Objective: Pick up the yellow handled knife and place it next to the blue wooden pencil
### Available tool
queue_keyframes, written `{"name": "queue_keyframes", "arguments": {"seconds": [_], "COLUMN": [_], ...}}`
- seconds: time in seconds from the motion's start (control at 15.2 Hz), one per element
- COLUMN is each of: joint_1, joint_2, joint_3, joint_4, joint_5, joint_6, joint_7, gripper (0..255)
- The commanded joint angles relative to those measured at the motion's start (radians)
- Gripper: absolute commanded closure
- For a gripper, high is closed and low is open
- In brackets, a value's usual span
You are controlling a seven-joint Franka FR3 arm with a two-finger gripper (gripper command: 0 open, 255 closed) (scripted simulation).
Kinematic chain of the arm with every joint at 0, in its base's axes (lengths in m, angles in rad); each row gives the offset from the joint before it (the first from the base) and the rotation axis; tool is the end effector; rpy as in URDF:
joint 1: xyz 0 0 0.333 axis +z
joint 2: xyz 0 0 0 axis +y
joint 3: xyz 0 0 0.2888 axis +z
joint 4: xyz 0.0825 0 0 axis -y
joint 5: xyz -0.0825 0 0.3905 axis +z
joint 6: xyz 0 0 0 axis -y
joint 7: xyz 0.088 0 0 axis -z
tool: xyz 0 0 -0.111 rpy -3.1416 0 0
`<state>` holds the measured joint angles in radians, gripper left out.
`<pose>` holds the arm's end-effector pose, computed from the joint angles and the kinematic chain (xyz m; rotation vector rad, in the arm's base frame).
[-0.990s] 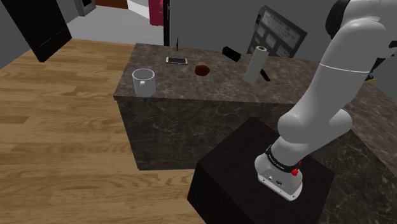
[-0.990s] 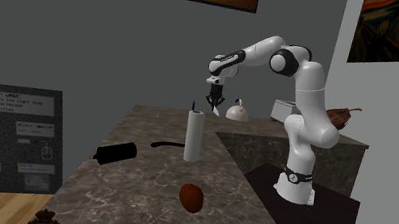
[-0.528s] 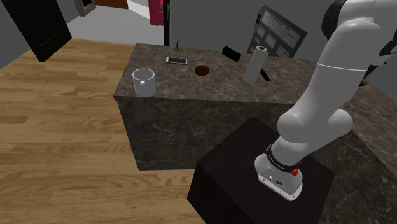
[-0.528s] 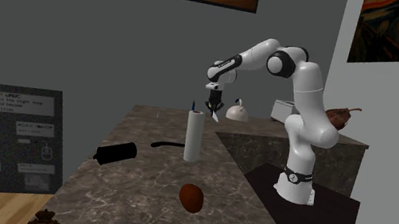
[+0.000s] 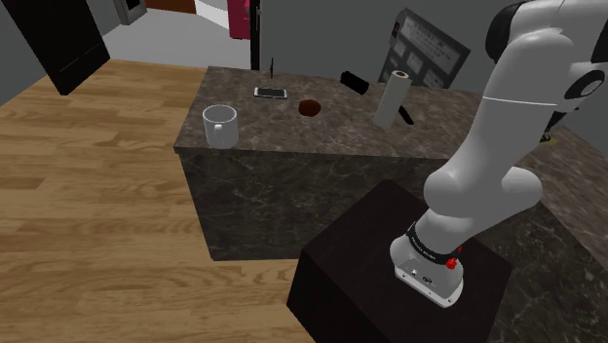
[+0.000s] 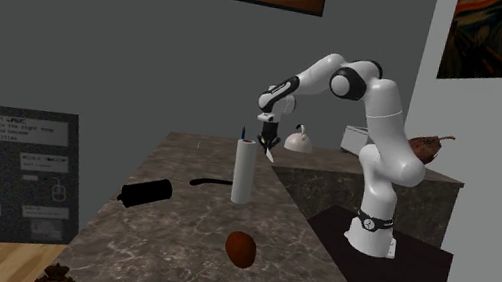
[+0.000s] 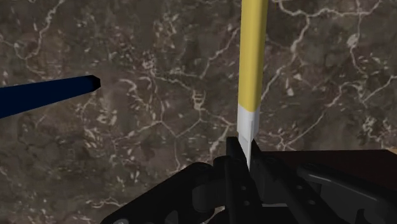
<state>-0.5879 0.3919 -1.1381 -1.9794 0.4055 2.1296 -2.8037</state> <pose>-0.0504 -0.5884 0.3413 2.8290 1.3502 -0.0309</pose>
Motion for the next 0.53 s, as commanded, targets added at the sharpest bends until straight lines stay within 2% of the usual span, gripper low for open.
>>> {"name": "queue_keyframes", "arguments": {"seconds": [0.0, 0.46], "joint_1": [-0.013, -0.05], "joint_2": [0.015, 0.057], "joint_3": [0.016, 0.062], "joint_4": [-0.007, -0.03], "joint_5": [0.018, 0.067], "joint_6": [0.016, 0.066], "joint_7": [-0.01, -0.04], "gripper": [255, 255]}}
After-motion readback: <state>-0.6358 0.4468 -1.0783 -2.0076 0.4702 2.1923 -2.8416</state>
